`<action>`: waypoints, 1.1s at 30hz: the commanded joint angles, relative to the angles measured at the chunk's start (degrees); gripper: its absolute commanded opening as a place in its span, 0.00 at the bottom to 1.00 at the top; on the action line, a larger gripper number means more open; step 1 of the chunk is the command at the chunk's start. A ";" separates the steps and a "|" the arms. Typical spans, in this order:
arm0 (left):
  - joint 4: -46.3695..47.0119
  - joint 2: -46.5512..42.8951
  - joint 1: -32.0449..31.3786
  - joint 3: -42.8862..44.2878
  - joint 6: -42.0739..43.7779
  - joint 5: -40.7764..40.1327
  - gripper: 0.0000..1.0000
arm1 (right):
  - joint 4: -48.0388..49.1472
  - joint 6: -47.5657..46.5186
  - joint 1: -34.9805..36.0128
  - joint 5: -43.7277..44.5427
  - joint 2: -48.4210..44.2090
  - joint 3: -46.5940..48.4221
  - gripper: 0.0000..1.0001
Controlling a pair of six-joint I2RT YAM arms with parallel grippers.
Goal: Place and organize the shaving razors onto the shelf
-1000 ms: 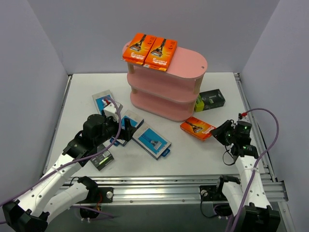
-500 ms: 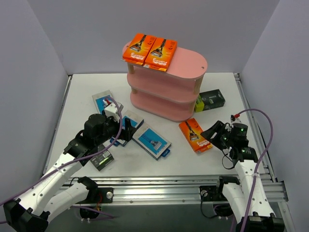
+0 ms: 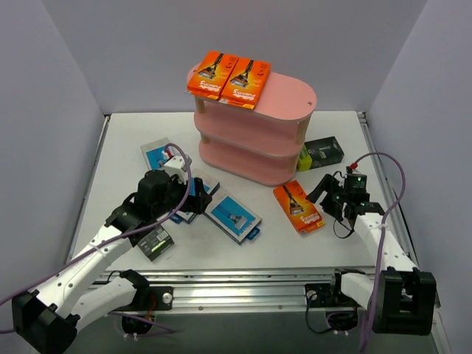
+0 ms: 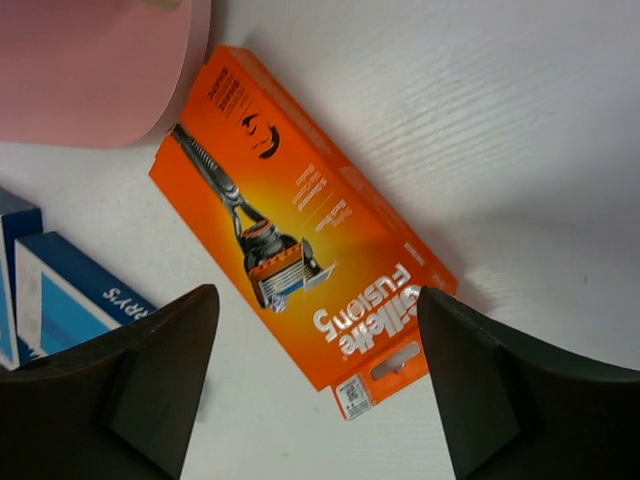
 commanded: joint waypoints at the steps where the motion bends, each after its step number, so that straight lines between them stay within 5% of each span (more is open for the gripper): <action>1: -3.11 4.94 -0.91 3.63 -7.19 -1.97 0.93 | 3.49 -3.56 0.10 6.54 3.96 4.21 0.77; 9: 3.82 7.25 -11.01 -3.56 -19.49 -5.66 0.91 | 12.62 -3.65 -0.51 5.32 12.75 3.17 0.81; 18: 9.00 10.32 -13.48 -9.63 -24.24 -6.98 0.91 | 16.41 -2.51 0.63 2.33 14.35 -2.10 0.79; 33: 33.79 25.43 -14.62 -13.68 -24.52 -7.77 0.91 | 18.08 1.45 7.21 2.77 12.59 -7.38 0.78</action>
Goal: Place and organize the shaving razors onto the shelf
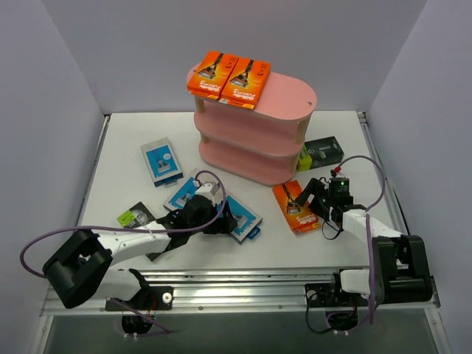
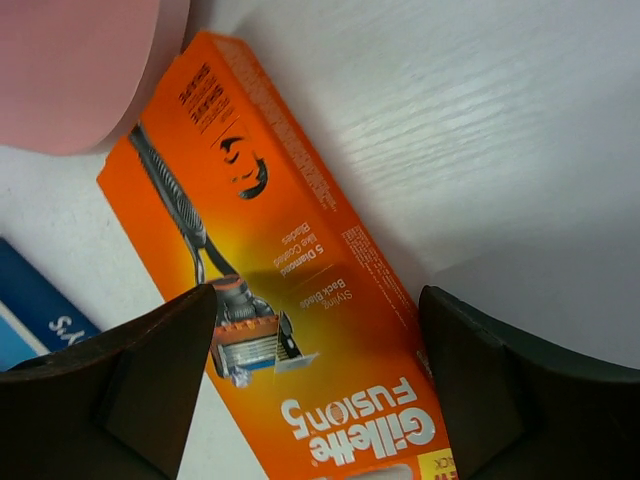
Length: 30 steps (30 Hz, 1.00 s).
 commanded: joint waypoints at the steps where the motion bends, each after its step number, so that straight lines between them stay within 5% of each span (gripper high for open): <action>1: 10.47 3.54 -0.29 1.03 -0.01 -1.30 0.91 | -3.47 1.45 2.52 0.01 -1.75 -1.96 0.78; 12: 16.37 15.15 0.77 7.61 -0.45 -2.89 0.91 | -4.72 3.64 4.98 -3.58 -6.67 -3.53 0.78; 30: 17.08 21.40 9.12 17.11 3.50 0.45 0.91 | 6.36 15.16 21.84 -1.31 -4.65 -8.99 0.78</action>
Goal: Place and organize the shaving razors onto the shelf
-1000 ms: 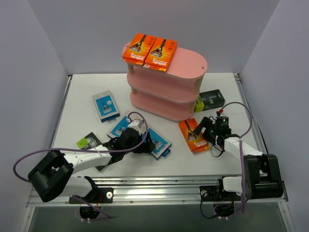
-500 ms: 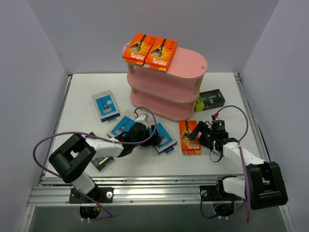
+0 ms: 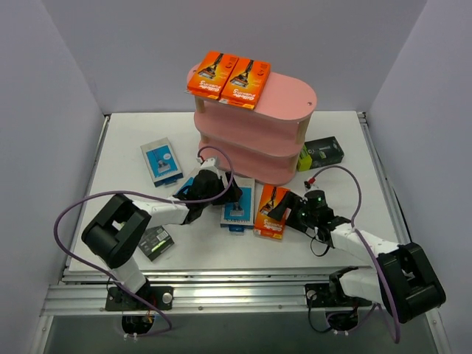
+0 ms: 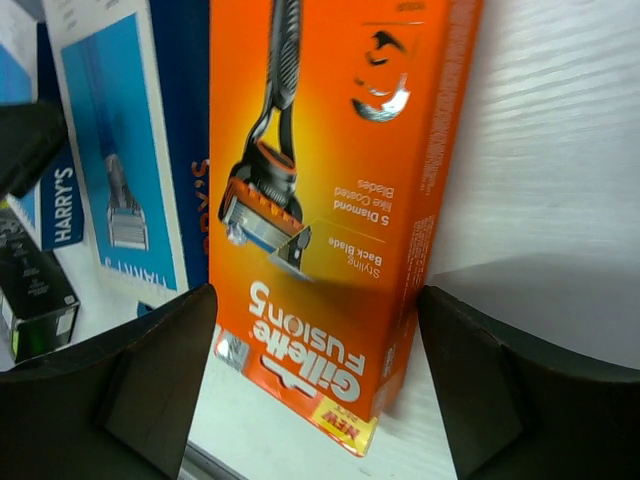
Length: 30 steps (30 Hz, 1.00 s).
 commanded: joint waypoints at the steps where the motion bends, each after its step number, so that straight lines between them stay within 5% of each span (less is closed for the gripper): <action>1: 2.23 -1.18 0.75 3.35 2.39 1.39 0.91 | 0.29 3.64 3.74 1.75 1.69 -1.45 0.78; 10: -8.22 -11.72 1.10 1.60 4.50 -0.80 0.97 | 4.15 7.77 9.10 2.82 2.56 -1.98 0.78; 19: -11.57 -30.34 -0.04 -10.52 -5.33 1.39 0.97 | 12.24 10.58 12.79 2.02 8.27 -1.45 0.78; 30: -11.49 -35.55 -7.51 -17.12 -14.03 -0.10 0.97 | 14.53 13.75 17.37 3.17 7.85 1.10 0.76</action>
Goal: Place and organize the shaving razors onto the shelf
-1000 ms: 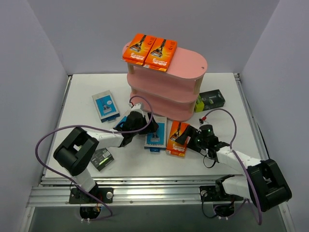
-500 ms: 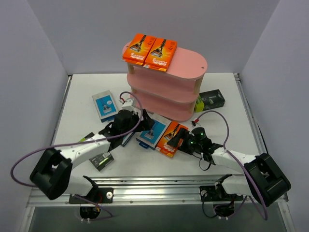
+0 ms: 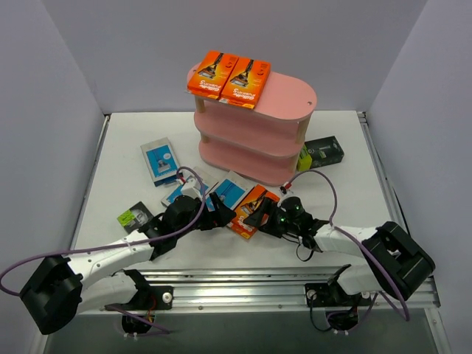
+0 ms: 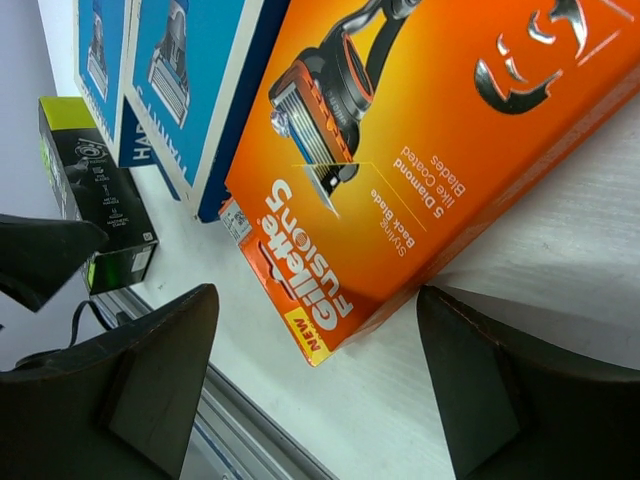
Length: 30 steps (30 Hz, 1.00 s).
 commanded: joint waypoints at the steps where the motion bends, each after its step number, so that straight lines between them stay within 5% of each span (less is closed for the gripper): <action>1: 1.28 -1.46 -2.00 -1.65 -4.75 -1.10 0.97 | -3.32 1.36 0.65 1.53 -2.58 1.47 0.76; 9: 5.67 -0.49 -7.45 -7.27 -15.47 -5.50 1.00 | -17.47 1.54 -0.05 7.41 -14.53 4.28 0.74; 18: 13.06 3.28 -12.46 -9.84 -22.86 -11.65 0.75 | -21.00 0.22 -7.52 5.58 -18.93 1.65 0.63; 30: 20.88 13.74 -17.39 -8.61 -27.26 -17.71 0.66 | -23.28 -5.93 -17.45 -1.55 -19.29 2.97 0.63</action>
